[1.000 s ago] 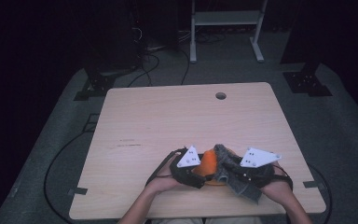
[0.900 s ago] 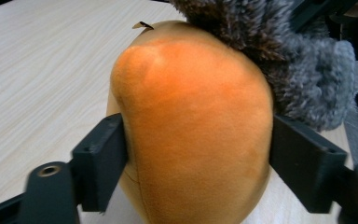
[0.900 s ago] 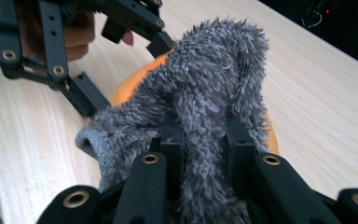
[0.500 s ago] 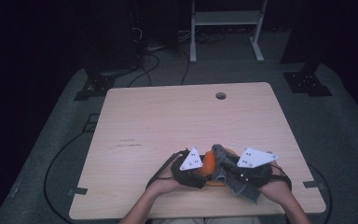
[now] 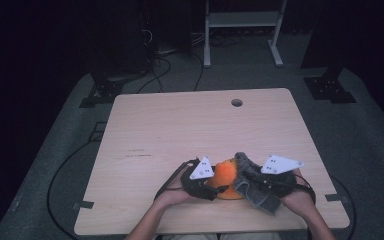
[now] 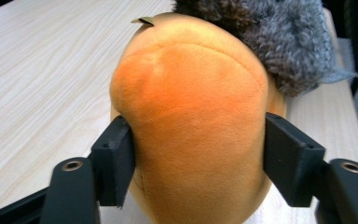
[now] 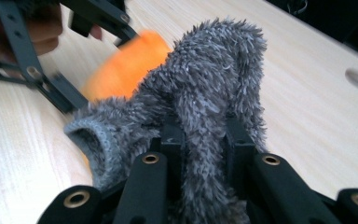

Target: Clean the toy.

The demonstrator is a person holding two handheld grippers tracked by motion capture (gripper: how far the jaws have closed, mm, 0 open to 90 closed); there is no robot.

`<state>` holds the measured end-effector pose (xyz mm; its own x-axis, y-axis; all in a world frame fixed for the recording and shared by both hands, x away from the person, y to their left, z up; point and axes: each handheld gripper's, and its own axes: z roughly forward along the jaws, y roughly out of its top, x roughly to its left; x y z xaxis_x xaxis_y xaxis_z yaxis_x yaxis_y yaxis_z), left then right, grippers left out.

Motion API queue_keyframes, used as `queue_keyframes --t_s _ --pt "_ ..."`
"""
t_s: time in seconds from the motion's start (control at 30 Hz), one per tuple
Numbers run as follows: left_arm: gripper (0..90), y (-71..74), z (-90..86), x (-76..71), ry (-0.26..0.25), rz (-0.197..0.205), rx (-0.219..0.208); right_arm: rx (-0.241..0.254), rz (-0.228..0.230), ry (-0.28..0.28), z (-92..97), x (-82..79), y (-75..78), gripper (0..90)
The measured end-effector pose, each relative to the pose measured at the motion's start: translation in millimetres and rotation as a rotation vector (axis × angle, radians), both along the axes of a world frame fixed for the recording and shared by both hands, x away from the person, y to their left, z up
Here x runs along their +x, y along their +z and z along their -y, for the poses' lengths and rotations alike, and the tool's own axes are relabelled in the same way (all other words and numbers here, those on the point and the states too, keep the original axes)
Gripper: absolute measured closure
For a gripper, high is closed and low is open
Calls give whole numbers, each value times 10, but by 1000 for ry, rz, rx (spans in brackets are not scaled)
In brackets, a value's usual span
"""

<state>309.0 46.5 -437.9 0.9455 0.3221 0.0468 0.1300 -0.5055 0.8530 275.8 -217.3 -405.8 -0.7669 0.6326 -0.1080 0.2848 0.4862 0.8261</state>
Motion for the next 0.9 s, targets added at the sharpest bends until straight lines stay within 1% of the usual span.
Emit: queue_keyframes --t_s 0.03,0.07,0.1,0.13,0.17,0.2,0.23,0.27,0.3,0.33,0.4,0.43,0.47,0.57,0.6,0.63,0.67,0.7,0.73,0.77,0.8,0.83,0.87,0.9 --pt "243 19 -1 16 4 -26 -20 15 -10 2 21 -6 -23 737" --pt "174 40 7 34 18 -57 -42 10 -6 -2 13 -23 -32 739" --pt "129 54 18 46 27 -79 -69 6 -2 -3 -13 -41 -25 741" --pt "137 50 29 38 20 -77 -66 18 -6 22 -55 -66 -5 740" --pt "159 45 35 22 12 -56 -44 25 -8 42 -83 -82 8 739" --pt "214 30 26 4 0 -33 -34 18 -4 57 -111 -97 17 738" --pt "247 24 7 4 0 -39 -32 -10 10 65 -135 -107 22 737" --pt "274 14 -4 6 0 -32 -25 -3 9 64 -118 -99 21 736" --pt "291 8 -12 5 -7 -22 -11 17 0 55 -79 -78 12 736" --pt "301 4 -17 7 -14 -21 -2 29 -13 46 -30 -48 -8 735" --pt "304 5 -24 13 -17 -23 4 46 -42 16 53 -1 -46 733" --pt "304 7 -34 12 -24 -17 10 55 -54 2 83 15 -46 733" --pt "306 6 -40 11 -28 -16 11 64 -57 -17 103 23 -27 733" --pt "307 5 -75 16 -41 -17 20 100 -51 -12 96 26 30 734" --pt "305 7 -81 22 -41 -22 19 87 -46 -13 65 35 27 735" --pt "294 13 -83 26 -41 -32 12 83 -52 -12 47 39 11 736" --pt "243 30 -77 34 -36 -52 3 80 -56 -11 26 42 -14 737" --pt "173 57 -66 48 -22 -74 -6 76 -58 -10 5 33 -34 739" --pt "123 85 -58 61 -4 -90 -22 70 -56 -10 -18 15 -44 740" --pt "95 102 -48 62 7 -103 -47 69 -50 -6 -41 -7 -46 740" --pt "96 109 -33 56 2 -96 -41 71 -45 7 -63 -30 -37 740" --pt "120 101 -21 30 -13 -77 -24 71 -38 20 -81 -49 -28 740" --pt "195 87 -20 9 -18 -49 -16 62 -32 23 -90 -56 -25 739" --pt "233 71 -23 -3 -13 -34 -5 56 -29 22 -86 -57 -30 738"
